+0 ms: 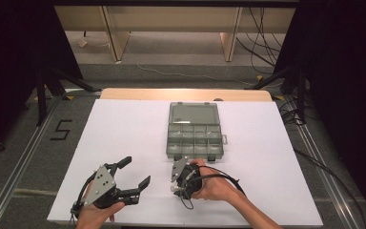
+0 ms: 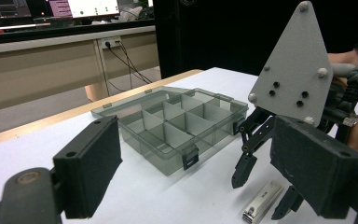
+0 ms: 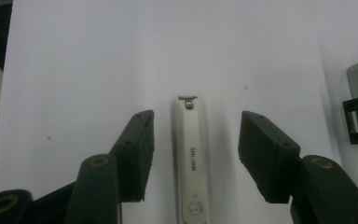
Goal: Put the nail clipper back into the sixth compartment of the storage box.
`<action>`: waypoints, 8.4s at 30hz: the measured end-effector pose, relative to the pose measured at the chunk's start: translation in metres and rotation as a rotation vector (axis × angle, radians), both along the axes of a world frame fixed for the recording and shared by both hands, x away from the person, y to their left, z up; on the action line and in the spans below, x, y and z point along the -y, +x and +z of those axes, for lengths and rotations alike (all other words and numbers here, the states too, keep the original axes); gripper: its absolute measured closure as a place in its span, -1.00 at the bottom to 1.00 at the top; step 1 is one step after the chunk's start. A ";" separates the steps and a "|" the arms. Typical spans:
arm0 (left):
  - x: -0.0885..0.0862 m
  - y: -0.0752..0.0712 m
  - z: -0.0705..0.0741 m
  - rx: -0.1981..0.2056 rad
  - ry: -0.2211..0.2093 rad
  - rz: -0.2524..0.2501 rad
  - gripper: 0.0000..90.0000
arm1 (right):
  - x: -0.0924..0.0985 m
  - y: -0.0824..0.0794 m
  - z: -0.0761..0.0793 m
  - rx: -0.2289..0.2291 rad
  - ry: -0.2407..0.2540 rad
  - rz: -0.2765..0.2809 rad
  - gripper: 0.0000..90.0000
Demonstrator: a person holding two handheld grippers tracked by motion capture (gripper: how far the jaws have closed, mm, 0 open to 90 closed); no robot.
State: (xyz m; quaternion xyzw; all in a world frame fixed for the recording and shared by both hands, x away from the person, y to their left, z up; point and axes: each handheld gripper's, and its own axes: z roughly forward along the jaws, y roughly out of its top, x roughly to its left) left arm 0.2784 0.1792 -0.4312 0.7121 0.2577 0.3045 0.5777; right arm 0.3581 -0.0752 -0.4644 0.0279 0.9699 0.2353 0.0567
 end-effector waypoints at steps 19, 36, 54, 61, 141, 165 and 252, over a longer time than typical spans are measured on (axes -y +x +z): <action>0.000 0.000 0.000 0.001 -0.001 -0.002 -0.65 | -0.006 0.005 -0.001 -0.032 -0.059 0.016 0.52; 0.001 0.000 0.001 0.014 0.016 -0.009 -0.65 | -0.011 0.006 -0.001 -0.054 -0.093 0.024 0.70; -0.001 0.000 0.001 0.010 0.003 -0.002 -0.65 | -0.009 0.006 0.007 -0.048 -0.046 0.000 0.71; -0.001 0.000 0.001 0.010 0.001 -0.003 -0.65 | 0.005 0.018 0.024 -0.058 0.111 -0.061 0.72; 0.000 -0.001 0.000 -0.002 0.003 0.000 -0.65 | 0.048 0.078 0.043 0.124 0.438 -0.395 0.72; -0.001 -0.001 0.000 0.011 0.013 -0.003 -0.65 | 0.044 0.086 0.025 0.108 0.397 -0.442 0.71; 0.001 -0.003 -0.001 -0.018 -0.010 0.004 -0.65 | 0.037 0.029 0.073 0.163 0.563 -0.408 -0.40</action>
